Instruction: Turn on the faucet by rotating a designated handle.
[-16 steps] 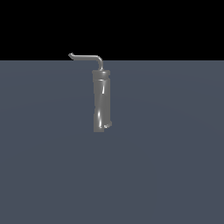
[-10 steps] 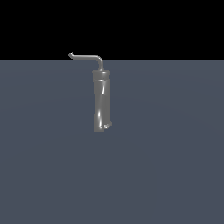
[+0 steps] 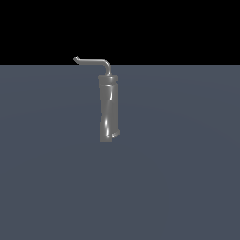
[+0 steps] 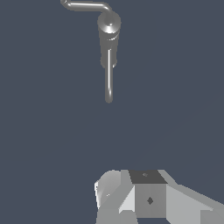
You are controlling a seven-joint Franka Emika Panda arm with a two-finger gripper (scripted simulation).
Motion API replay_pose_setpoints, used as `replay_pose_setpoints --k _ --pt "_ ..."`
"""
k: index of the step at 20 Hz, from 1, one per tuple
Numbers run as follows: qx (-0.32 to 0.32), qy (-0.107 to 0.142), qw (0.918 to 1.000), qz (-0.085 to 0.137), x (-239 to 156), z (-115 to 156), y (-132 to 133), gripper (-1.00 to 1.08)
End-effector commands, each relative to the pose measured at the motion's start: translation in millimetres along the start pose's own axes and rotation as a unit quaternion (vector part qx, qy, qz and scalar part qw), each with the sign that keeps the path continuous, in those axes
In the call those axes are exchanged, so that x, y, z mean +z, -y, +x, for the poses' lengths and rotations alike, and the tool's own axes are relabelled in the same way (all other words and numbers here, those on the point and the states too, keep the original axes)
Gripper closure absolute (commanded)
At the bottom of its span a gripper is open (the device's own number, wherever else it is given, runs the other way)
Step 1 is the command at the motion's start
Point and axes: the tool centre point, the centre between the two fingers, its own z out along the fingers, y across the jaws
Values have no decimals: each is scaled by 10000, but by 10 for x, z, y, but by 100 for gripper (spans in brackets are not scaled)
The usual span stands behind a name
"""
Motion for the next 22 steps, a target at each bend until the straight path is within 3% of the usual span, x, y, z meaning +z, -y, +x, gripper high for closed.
replay_pose_setpoints --k 1,13,22 --pt "39 4 10000 17 0 21 3 108" --pt "725 66 9969 283 15 391 72 108" --pt "1744 218 9829 553 112 924 176 108"
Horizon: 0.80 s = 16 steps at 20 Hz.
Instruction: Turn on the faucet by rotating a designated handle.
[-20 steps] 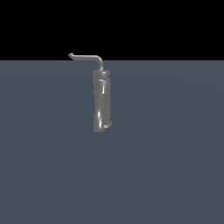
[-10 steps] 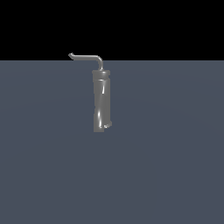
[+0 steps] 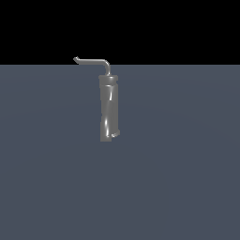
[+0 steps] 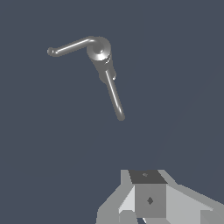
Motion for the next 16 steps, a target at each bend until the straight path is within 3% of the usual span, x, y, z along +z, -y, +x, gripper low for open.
replay_pose_setpoints --k 1,9,16 --pt "313 46 9995 65 40 143 76 108" --pt "1329 182 9908 182 222 590 321 108" --pt "2229 267 9743 197 442 968 540 108"
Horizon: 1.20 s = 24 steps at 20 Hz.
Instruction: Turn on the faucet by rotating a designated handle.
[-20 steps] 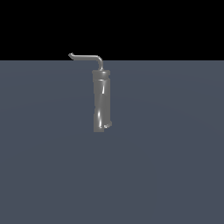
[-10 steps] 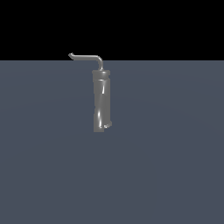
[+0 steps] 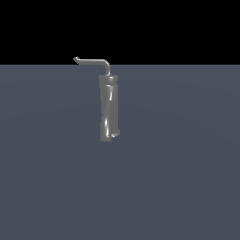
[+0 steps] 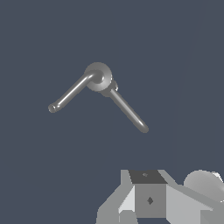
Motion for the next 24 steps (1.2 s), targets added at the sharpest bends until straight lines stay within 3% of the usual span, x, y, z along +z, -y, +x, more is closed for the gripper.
replay_pose_setpoints --k 1,6,12,18,24 --pt "336 18 9994 3 86 96 126 108" --pt "995 22 9950 -18 275 278 369 108" --pt "1774 -27 9841 -63 532 480 654 108" --pt "2528 -139 9674 -112 814 659 931 108" --pt "3233 -310 9457 -148 1111 810 1198 108"
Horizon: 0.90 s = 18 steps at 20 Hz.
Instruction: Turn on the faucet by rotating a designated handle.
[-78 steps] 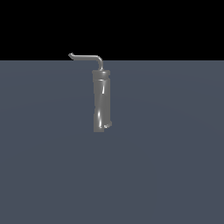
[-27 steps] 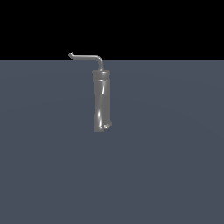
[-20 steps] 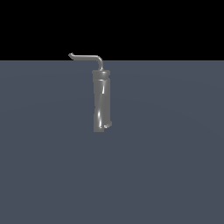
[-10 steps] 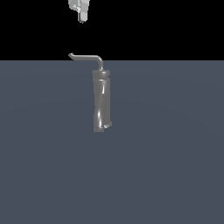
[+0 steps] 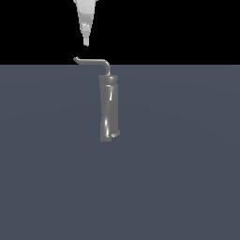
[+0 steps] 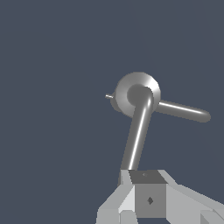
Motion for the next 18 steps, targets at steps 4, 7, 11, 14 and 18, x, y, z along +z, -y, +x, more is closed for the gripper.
replay_pose_setpoints --k 4,7,11,14,18 --pt "580 -158 9982 22 238 -50 236 108" --pt "804 -229 9965 39 336 -73 327 108" --pt "1015 -300 9944 60 431 -98 411 108" --pt "1110 -334 9932 72 475 -110 449 108" --pt "1156 -350 9926 78 496 -116 467 108"
